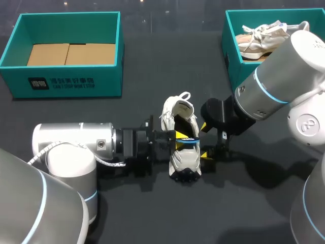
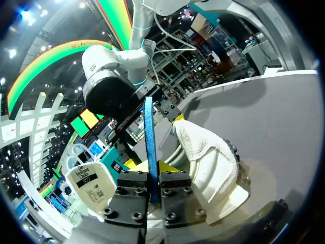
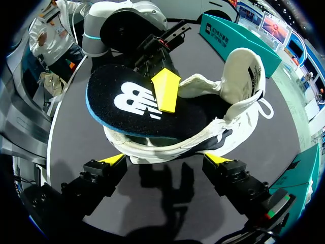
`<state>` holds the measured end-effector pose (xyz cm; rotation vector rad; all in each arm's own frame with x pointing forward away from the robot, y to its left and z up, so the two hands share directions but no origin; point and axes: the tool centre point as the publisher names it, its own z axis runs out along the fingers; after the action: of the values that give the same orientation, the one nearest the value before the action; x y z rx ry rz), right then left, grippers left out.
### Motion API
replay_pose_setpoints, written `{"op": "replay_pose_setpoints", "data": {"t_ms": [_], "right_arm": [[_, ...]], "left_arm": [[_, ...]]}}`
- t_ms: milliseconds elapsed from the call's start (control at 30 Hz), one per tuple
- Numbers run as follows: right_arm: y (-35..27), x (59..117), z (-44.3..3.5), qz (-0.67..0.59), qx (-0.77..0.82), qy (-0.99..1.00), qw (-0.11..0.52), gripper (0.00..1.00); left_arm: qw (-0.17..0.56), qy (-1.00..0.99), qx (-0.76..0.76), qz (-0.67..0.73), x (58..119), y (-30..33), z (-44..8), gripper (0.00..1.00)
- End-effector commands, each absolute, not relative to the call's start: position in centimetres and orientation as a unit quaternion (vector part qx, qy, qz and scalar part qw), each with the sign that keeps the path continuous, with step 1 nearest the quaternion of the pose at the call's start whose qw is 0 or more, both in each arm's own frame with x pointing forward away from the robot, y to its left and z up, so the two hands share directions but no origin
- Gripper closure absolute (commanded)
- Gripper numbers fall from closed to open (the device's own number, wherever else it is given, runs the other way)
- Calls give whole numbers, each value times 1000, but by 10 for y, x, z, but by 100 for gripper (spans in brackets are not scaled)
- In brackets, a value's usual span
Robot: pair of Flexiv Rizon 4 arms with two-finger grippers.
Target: Take the shoe out of the shoebox, open the shoe tongue, remove and reinsert the insole, then place the shoe into the shoebox
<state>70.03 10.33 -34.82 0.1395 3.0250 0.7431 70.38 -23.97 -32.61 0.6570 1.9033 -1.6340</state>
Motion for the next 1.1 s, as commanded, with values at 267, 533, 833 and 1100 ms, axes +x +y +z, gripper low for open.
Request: {"op": "replay_pose_setpoints", "data": {"t_ms": [267,533,833,1100], "right_arm": [[104,699,-349,238,45,970,13,0],[104,699,-349,238,45,970,13,0],[104,699,-349,238,45,970,13,0],[104,699,-349,238,45,970,13,0]], "left_arm": [[260,688,254,-628,681,-238,-292,73],[256,690,273,-620,676,-246,-296,100],[274,707,284,-587,691,-246,-325,100],[275,718,263,-583,706,-238,-331,100]]}}
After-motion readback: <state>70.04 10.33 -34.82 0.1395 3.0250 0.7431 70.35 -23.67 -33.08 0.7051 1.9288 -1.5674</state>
